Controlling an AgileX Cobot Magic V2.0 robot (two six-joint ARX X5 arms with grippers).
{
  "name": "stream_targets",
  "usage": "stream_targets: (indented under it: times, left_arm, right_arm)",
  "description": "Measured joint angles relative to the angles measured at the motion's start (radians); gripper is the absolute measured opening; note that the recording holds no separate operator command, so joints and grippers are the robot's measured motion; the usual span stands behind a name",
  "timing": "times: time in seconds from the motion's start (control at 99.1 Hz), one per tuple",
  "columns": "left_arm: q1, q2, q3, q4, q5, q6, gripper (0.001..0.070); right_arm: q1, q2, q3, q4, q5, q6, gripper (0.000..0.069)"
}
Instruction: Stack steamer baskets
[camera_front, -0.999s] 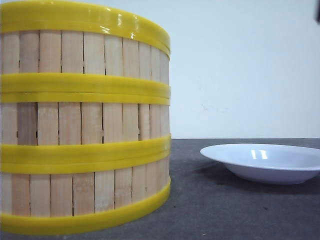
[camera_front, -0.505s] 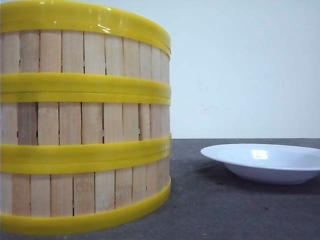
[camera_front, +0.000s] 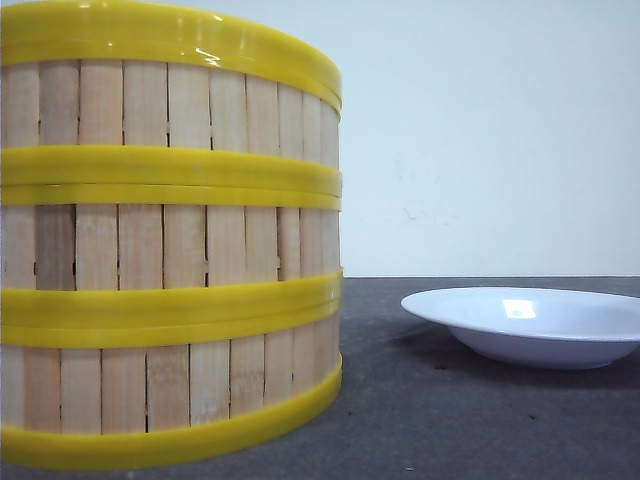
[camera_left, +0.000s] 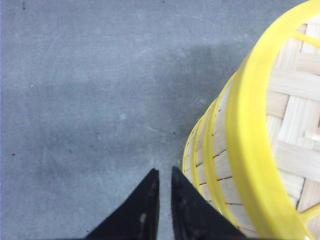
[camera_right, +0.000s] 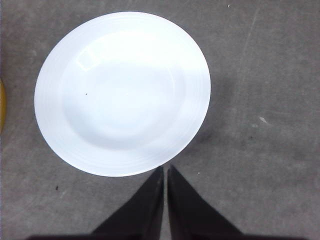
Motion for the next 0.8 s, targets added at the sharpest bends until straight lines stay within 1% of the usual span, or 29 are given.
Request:
stream_targets:
  times: [0.353, 0.394, 0.464, 0.535, 0.585, 0.726, 0.797]
  left_arm:
    - [0.0, 0.0, 0.0, 0.001, 0.0, 0.0, 0.0015]
    - [0.0, 0.0, 0.0, 0.008, -0.015, 0.002, 0.0015]
    - [0.007, -0.016, -0.018, 0.052, -0.069, 0.026, 0.0015]
    - [0.032, -0.073, -0.082, 0.119, -0.081, 0.044, 0.0015]
    - [0.05, -0.135, -0.155, 0.174, -0.085, 0.052, 0.0015]
    - [0.078, -0.336, -0.41, 0.377, -0.087, 0.057, 0.0015]
    - [0.087, -0.448, -0.539, 0.456, -0.087, 0.057, 0.0015]
  right_arm:
    - [0.0, 0.0, 0.0, 0.0, 0.0, 0.0, 0.0008]
    - [0.0, 0.0, 0.0, 0.0, 0.0, 0.0, 0.0008]
    - [0.0, 0.0, 0.0, 0.0, 0.0, 0.0, 0.0008]
    - [0.0, 0.0, 0.0, 0.0, 0.0, 0.0, 0.0008]
    - [0.0, 0.0, 0.0, 0.0, 0.0, 0.0, 0.0008]
    - [0.0, 0.0, 0.0, 0.0, 0.0, 0.0, 0.0008]
    - [0.0, 0.0, 0.0, 0.0, 0.0, 0.0, 0.0008]
